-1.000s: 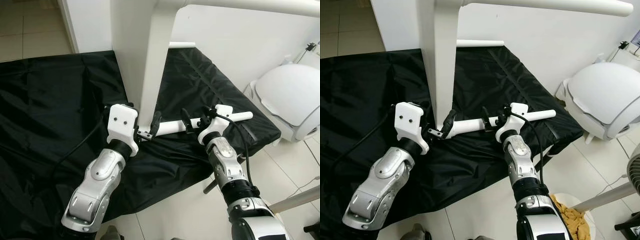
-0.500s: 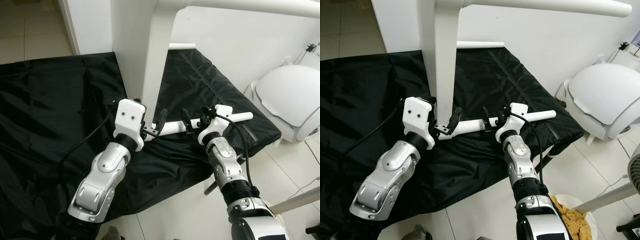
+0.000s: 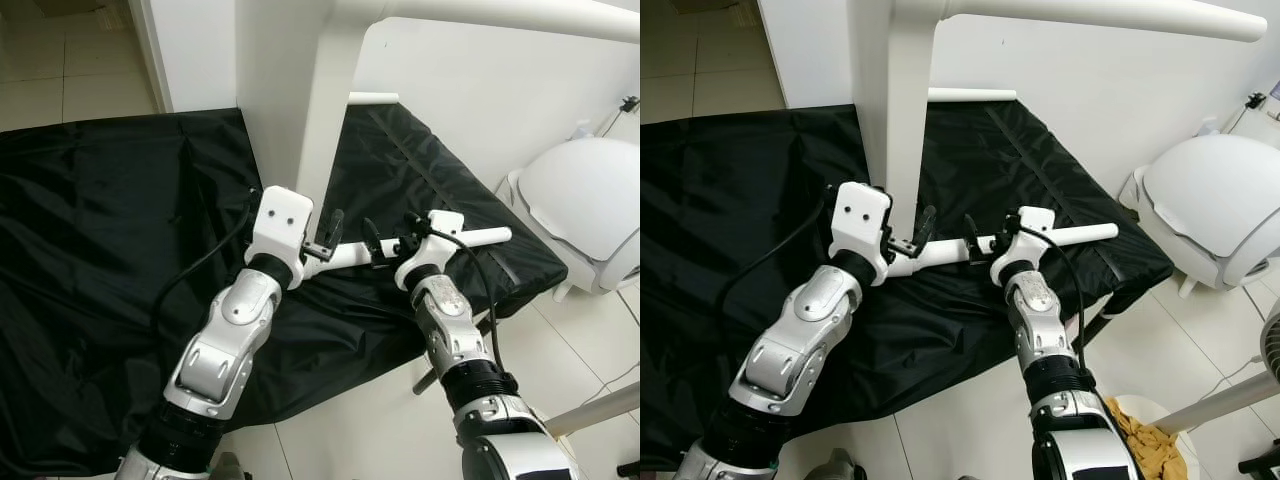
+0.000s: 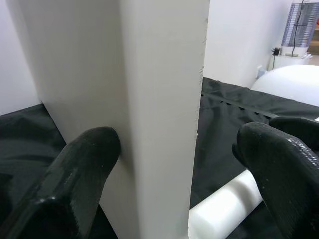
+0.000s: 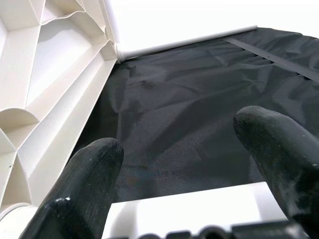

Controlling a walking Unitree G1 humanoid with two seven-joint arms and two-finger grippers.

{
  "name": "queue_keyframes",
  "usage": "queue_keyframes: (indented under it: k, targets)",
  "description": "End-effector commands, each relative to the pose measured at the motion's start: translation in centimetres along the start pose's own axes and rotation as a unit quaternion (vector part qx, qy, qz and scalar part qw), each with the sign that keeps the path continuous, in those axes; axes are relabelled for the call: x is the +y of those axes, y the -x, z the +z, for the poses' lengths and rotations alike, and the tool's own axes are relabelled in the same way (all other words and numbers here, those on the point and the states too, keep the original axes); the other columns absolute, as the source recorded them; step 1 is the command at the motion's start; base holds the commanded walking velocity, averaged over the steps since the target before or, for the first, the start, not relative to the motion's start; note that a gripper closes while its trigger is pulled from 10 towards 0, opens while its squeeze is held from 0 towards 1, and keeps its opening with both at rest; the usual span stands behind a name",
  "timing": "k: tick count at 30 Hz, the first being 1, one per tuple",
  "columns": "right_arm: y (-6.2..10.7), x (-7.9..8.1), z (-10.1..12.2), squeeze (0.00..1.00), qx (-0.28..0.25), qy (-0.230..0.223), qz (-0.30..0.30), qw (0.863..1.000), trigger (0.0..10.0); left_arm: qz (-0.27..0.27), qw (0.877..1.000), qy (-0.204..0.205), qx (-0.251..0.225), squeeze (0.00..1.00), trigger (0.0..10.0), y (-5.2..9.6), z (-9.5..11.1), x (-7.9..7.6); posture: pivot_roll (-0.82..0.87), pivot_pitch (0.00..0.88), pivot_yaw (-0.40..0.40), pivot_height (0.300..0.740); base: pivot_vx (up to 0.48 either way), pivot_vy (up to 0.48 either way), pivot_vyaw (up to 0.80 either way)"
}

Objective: Building children table

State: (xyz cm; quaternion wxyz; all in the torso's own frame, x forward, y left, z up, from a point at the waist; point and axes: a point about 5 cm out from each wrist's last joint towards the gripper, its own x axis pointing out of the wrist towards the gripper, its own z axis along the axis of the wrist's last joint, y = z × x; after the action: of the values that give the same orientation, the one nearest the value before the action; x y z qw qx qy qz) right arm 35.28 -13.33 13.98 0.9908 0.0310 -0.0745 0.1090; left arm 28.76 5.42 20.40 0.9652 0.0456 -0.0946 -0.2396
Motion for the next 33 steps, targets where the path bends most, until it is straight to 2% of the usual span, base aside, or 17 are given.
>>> queue_keyframes:
  k: [1, 15, 21, 29, 30, 33]
  targets:
    - [0.3, -0.1, -0.4, 0.00, 0.006, 0.001, -0.004, 1.000, 10.0, -0.001, 1.000, -0.006, 0.021, 0.00, 10.0, -0.4, -0.3, -0.6, 0.00, 0.032, -0.061, 0.740, 0.000, 0.000, 0.00]
    - [0.5, 0.4, -0.5, 0.00, 0.005, -0.005, 0.002, 1.000, 10.0, 0.046, 0.997, -0.001, 0.067, 0.00, 10.0, -1.0, -0.6, -0.6, 0.01, 0.055, -0.052, 0.740, 0.000, 0.000, 0.00]
    - [0.6, 0.4, -0.5, 0.00, 0.006, -0.007, -0.002, 1.000, 10.0, 0.083, 0.993, -0.003, 0.088, 0.00, 10.0, -1.3, -0.3, -0.4, 0.01, 0.073, -0.048, 0.740, 0.000, 0.000, 0.00]
    - [0.7, 0.2, -0.6, 0.00, 0.009, -0.008, -0.008, 1.000, 10.0, 0.093, 0.991, -0.018, 0.098, 0.00, 10.0, -1.9, 0.1, -0.9, 0.01, 0.094, -0.050, 0.740, 0.000, 0.000, 0.00]
    - [0.7, 0.2, -0.6, 0.00, 0.009, -0.009, -0.009, 1.000, 10.0, 0.079, 0.993, -0.018, 0.085, 1.00, 10.0, -2.2, 0.2, -1.3, 0.01, 0.098, -0.049, 0.740, 0.000, 0.000, 0.00]
    - [0.7, 0.3, -0.5, 0.00, 0.008, -0.009, -0.009, 1.000, 10.0, 0.079, 0.993, -0.010, 0.090, 1.00, 10.0, -2.3, 0.1, -1.3, 0.01, 0.099, -0.049, 0.740, 0.000, 0.000, 0.00]
